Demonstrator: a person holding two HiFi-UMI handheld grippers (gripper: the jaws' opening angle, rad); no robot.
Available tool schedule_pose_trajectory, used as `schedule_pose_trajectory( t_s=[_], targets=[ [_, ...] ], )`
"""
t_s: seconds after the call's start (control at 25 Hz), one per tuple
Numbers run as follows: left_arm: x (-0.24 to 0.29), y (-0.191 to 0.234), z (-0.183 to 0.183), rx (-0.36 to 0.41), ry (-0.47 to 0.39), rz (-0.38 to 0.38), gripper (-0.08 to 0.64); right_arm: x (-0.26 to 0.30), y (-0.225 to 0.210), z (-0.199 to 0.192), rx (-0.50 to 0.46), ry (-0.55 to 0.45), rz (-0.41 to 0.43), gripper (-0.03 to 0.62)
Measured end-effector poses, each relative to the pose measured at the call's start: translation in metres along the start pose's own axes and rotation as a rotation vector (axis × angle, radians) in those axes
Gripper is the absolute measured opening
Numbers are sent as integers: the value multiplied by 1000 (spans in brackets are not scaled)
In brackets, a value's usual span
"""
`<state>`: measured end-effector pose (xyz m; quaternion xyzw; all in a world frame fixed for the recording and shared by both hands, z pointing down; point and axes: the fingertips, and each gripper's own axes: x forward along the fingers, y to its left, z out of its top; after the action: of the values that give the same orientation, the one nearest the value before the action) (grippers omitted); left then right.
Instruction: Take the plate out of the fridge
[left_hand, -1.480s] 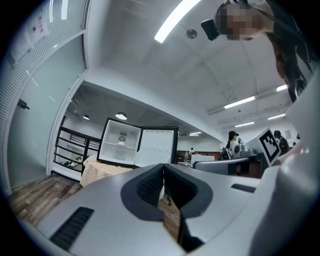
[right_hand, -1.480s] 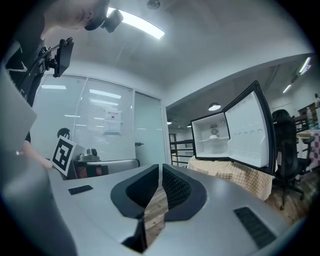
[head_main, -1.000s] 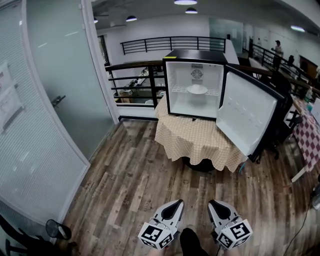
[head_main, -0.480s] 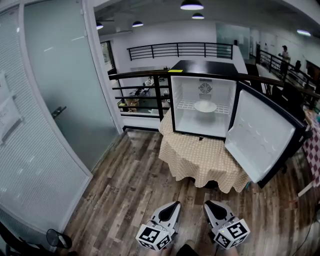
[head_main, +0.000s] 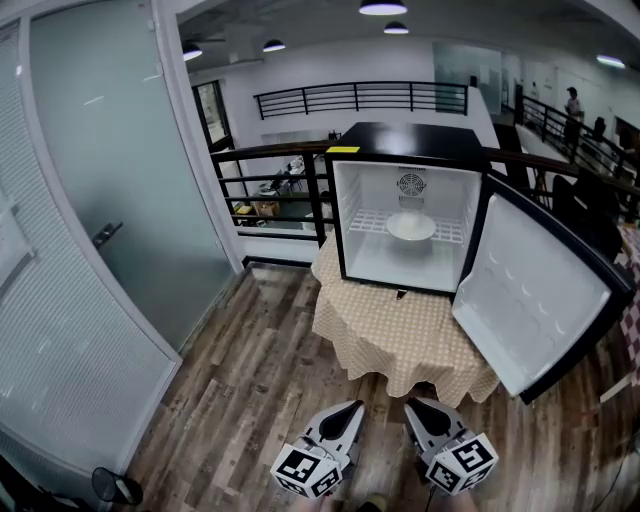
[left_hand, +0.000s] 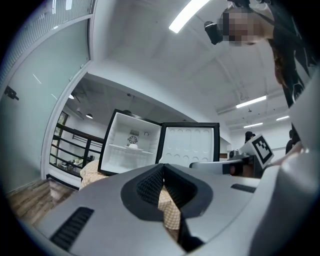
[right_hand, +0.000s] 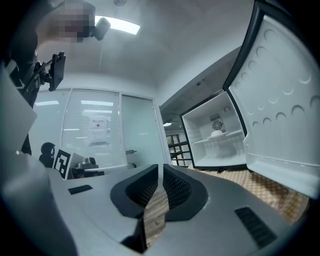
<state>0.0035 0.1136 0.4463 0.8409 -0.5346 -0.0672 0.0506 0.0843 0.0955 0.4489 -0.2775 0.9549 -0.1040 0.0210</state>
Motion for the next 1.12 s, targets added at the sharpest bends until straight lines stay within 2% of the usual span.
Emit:
schedule_pose_trajectory(
  t_s=[0.36, 0.52, 0.76, 1.12],
  targets=[
    [19, 27, -5, -11, 21, 55, 9, 15, -34, -3, 52, -1, -36, 49],
    [39, 38, -8, -22, 31, 57, 9, 22, -55, -4, 82, -11, -63, 49],
    [89, 50, -5, -20, 24, -20, 9, 46, -85, 1, 74, -8, -109, 49],
    [171, 94, 18, -20, 0, -112, 9, 106, -138, 28, 58, -28, -174, 49]
  ],
)
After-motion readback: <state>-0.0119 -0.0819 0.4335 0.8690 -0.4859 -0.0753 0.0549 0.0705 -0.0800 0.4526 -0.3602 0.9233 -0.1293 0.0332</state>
